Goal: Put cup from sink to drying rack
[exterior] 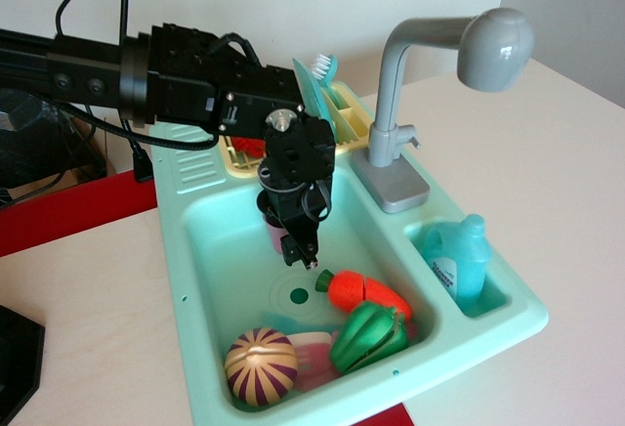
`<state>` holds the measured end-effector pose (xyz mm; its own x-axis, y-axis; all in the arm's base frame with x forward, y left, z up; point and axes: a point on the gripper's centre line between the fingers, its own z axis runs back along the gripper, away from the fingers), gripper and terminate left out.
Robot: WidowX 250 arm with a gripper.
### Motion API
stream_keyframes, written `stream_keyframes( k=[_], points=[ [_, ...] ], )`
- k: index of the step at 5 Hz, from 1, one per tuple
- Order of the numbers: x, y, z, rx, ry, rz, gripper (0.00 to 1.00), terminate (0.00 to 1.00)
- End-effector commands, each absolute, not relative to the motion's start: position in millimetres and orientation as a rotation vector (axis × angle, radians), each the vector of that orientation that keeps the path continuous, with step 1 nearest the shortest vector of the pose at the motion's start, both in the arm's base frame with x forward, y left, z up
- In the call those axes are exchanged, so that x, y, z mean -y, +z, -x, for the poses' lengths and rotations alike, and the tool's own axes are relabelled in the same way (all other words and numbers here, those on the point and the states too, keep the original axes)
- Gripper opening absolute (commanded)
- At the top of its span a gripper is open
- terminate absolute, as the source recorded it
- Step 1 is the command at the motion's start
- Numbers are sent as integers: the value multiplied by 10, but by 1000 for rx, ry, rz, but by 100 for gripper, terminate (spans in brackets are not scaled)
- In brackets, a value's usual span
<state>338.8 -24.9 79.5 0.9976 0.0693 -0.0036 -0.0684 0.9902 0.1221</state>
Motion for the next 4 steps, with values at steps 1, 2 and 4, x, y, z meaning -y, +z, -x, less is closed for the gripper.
stream_keyframes(
  k=[1,2,4],
  points=[
    [248,995,-3393,72,83,-121,0,0],
    [253,1080,-3389,104,73,-104,0,0],
    [169,1772,-3621,257,95,-33,0,0]
  ],
)
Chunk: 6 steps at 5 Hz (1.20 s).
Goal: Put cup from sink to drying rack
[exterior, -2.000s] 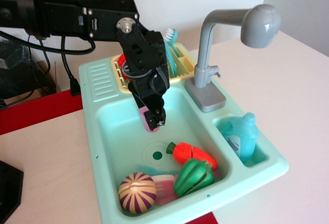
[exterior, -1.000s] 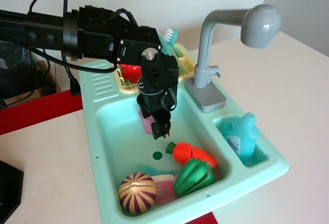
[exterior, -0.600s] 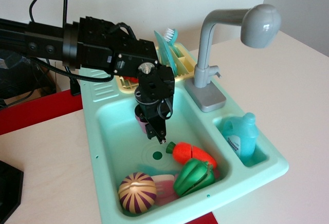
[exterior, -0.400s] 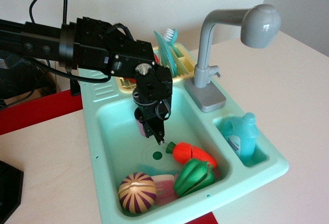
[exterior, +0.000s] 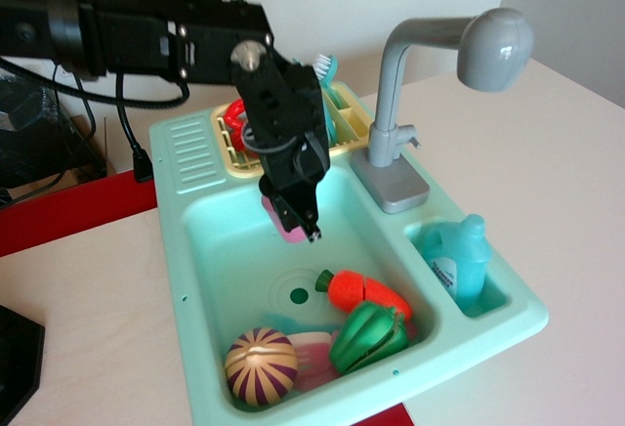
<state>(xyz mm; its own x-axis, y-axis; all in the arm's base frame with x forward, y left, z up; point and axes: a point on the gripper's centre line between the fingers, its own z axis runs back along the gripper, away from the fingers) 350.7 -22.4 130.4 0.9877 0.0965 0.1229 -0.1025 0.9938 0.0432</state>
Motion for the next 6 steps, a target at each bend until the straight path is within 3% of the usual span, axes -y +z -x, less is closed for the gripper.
stream_keyframes(
  k=[1,3,6],
  points=[
    [70,2017,-3717,306,113,-46,0,0],
    [-504,1861,-3741,269,216,-168,0,0],
    [-812,1686,-3700,212,265,-190,0,0]
  ],
)
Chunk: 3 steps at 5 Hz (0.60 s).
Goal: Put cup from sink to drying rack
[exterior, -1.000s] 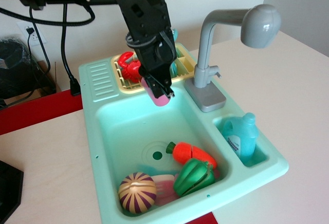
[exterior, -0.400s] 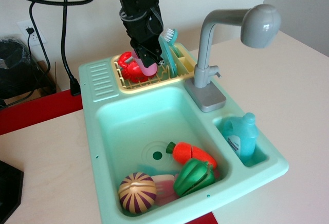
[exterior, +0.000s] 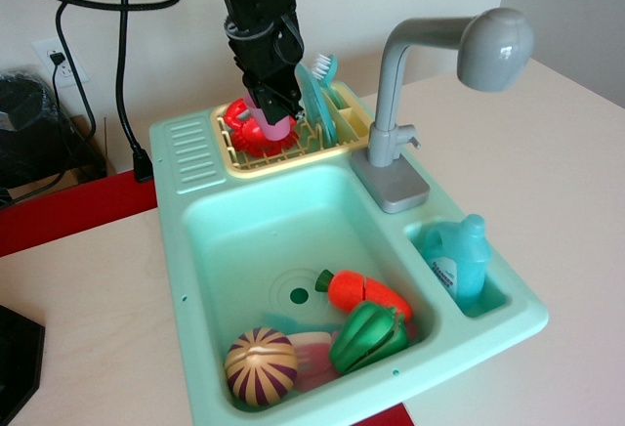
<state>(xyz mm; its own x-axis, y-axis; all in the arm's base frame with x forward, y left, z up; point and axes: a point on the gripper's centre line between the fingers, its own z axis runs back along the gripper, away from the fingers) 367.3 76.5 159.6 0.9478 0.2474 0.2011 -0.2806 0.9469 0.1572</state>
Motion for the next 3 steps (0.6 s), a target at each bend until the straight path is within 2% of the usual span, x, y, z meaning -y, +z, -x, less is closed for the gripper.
stream_keyframes(
  k=[1,3],
  points=[
    [-826,1621,-3680,197,263,-195,0,0],
    [-846,1415,-3602,150,254,-219,0,0]
  ],
)
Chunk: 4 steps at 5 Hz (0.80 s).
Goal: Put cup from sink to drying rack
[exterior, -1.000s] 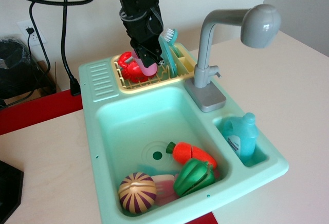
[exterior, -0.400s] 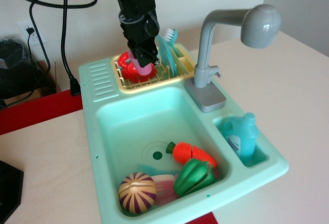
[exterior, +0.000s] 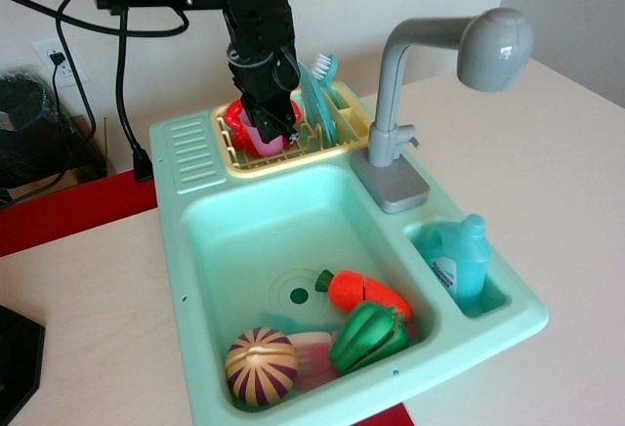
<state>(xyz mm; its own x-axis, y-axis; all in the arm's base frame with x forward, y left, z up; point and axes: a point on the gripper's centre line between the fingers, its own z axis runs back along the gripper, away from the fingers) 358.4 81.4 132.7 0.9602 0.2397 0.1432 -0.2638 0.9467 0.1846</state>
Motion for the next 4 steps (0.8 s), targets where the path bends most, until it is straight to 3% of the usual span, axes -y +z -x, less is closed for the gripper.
stream_keyframes(
  k=[1,2,3,4],
  points=[
    [-861,1328,-3580,139,253,-249,0,0],
    [-903,1307,-3566,161,282,-276,100,0],
    [-889,1325,-3561,172,290,-283,100,0],
    [-836,1389,-3568,183,276,-278,100,100]
  ],
)
